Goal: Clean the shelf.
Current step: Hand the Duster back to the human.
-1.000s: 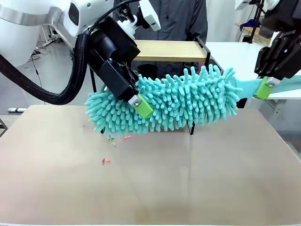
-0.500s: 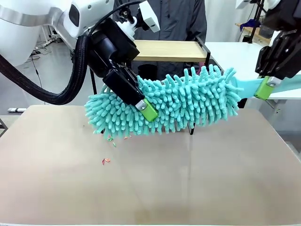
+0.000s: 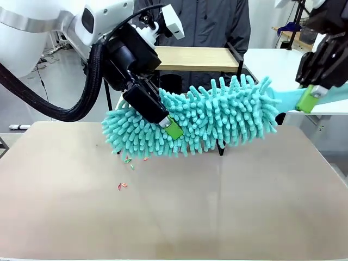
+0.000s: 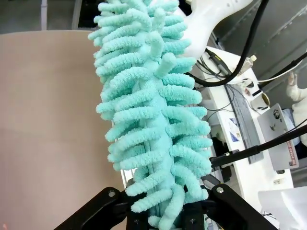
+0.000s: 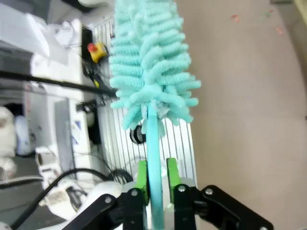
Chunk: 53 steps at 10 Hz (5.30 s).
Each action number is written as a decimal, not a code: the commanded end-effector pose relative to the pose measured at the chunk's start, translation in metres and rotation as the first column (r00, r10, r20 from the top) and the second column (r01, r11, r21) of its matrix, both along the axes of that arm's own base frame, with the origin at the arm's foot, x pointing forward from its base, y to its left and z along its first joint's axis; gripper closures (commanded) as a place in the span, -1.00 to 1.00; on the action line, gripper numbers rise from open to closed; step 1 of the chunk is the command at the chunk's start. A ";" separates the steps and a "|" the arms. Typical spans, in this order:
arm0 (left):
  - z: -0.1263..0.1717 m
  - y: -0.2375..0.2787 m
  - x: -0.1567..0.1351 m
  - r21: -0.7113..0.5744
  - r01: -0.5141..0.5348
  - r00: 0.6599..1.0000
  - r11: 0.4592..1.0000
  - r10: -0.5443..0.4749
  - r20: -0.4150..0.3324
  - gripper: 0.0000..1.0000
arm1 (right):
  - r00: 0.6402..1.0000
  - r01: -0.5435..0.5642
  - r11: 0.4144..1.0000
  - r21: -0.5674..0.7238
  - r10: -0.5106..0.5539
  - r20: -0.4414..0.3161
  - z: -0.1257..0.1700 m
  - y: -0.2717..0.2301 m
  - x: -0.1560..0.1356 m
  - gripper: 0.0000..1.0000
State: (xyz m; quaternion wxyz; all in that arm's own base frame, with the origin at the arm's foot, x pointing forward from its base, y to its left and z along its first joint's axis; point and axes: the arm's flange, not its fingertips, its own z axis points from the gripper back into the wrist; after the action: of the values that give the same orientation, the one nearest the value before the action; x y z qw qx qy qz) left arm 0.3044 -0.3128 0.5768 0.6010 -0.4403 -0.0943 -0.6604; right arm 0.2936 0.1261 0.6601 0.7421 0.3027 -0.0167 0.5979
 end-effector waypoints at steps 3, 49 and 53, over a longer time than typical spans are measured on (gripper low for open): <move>-0.012 0.014 0.002 0.055 -0.009 1.000 0.998 0.008 0.020 1.00 | 0.817 0.569 0.669 0.478 -0.528 -0.233 -0.006 -0.080 0.010 -1.00; -0.166 0.323 0.058 0.196 -0.667 0.226 0.719 0.446 -0.866 -1.00 | 0.456 0.890 0.388 0.240 -0.773 -0.440 -0.142 -0.196 0.031 -1.00; -0.166 0.323 0.058 0.196 -0.667 0.226 0.719 0.446 -0.866 -1.00 | 0.456 0.890 0.388 0.240 -0.773 -0.440 -0.142 -0.196 0.031 -1.00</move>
State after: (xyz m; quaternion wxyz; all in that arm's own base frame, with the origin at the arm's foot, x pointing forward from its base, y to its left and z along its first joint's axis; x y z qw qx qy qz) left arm 0.3646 0.0121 0.4083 0.6995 -0.7118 0.0007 -0.0632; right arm 0.3247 -0.0679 0.5195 0.8488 0.4852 -0.1998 0.0645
